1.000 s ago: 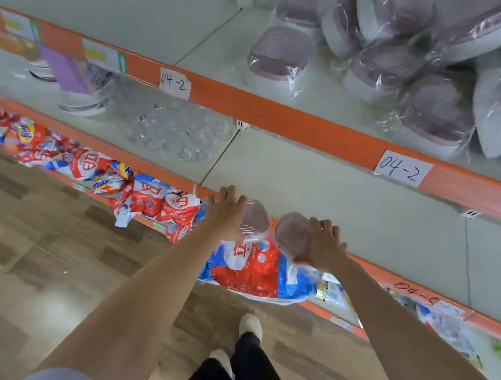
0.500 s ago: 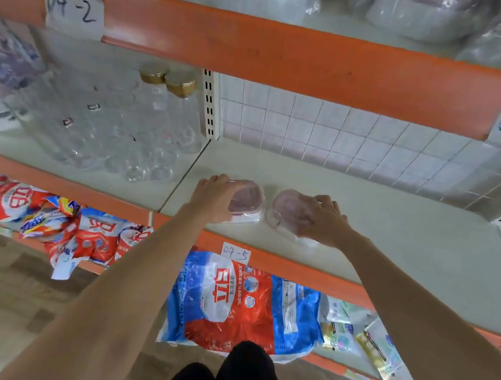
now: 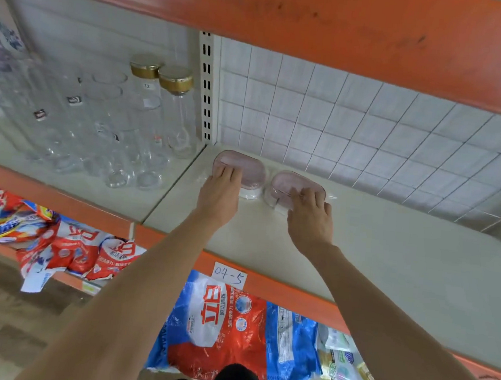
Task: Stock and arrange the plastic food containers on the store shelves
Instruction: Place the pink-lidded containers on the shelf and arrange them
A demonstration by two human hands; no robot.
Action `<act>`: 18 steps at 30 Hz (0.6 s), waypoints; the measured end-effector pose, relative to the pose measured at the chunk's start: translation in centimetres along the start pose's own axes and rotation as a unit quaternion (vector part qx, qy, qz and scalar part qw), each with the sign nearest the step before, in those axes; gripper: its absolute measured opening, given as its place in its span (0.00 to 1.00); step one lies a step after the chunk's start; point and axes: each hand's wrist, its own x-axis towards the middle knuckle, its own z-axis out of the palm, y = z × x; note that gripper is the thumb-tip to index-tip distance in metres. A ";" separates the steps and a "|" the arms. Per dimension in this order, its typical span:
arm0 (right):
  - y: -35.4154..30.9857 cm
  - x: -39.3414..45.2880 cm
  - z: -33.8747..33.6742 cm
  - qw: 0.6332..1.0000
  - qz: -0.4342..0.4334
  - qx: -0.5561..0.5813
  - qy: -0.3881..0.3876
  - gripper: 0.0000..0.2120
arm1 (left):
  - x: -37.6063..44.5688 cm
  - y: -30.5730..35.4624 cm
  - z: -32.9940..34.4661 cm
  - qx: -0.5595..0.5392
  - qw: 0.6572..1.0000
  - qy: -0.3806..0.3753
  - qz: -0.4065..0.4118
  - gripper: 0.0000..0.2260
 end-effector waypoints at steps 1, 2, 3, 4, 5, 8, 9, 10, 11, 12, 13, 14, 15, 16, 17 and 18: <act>-0.2 -0.1 0.1 1.000 -0.004 0.003 -0.005 0.25 | -0.2 0.0 0.1 -0.019 1.000 -0.019 -0.003 0.22; -0.3 -0.2 0.2 1.000 -0.012 0.004 -0.012 0.27 | -0.4 0.0 0.1 -0.031 0.999 -0.038 -0.004 0.26; -0.3 -0.3 0.2 1.000 -0.022 0.003 -0.021 0.28 | -0.5 -0.1 0.0 -0.033 0.998 -0.056 -0.002 0.28; -0.4 -0.3 0.0 0.999 -0.030 0.003 -0.032 0.28 | -0.6 -0.2 -0.2 -0.027 0.997 -0.070 0.003 0.29; -0.4 -0.2 -0.3 0.998 -0.033 0.006 -0.045 0.28 | -0.7 -0.2 -0.6 -0.017 0.997 -0.080 0.009 0.29; -0.7 -0.5 -2.0 0.996 -0.033 0.012 -0.077 0.28 | -1.6 -0.3 -2.0 0.013 0.996 -0.082 0.020 0.28; -1.1 -0.8 -2.7 0.996 -0.043 0.005 -0.083 0.26 | -2.0 -0.4 -2.6 0.026 0.996 -0.077 0.027 0.26; -1.6 -1.3 -3.3 0.994 -0.059 -0.001 -0.093 0.25 | -2.5 -0.4 -3.3 0.043 0.996 -0.075 0.036 0.24; -2.1 -1.8 -4.0 0.991 -0.078 -0.005 -0.110 0.24 | -3.0 -0.5 -3.9 0.062 0.994 -0.080 0.045 0.20; -2.7 -2.5 -4.7 0.986 -0.098 -0.006 -0.133 0.22 | -3.6 -0.5 -4.6 0.078 0.991 -0.095 0.053 0.17; -3.4 -3.0 -5.5 0.980 -0.118 -0.006 -0.161 0.22 | -4.3 -0.6 -5.5 0.082 0.988 -0.118 0.056 0.15; -4.0 -3.6 -6.4 0.972 -0.136 -0.003 -0.190 0.21 | -5.1 -0.7 -6.4 0.075 0.985 -0.148 0.055 0.13; -4.6 -4.0 -7.3 0.963 -0.153 0.001 -0.220 0.21 | -6.0 -0.9 -7.3 0.063 0.980 -0.180 0.054 0.12; -5.2 -4.5 -8.4 0.954 -0.168 0.002 -0.249 0.20 | -7.0 -1.0 -8.3 0.053 0.976 -0.207 0.054 0.11; -5.8 -4.9 -9.6 0.945 -0.182 -0.001 -0.273 0.19 | -8.0 -1.3 -9.4 0.049 0.972 -0.224 0.056 0.10; -6.4 -5.4 -10.8 0.937 -0.196 -0.007 -0.289 0.18 | -9.1 -1.6 -10.6 0.048 0.969 -0.235 0.057 0.09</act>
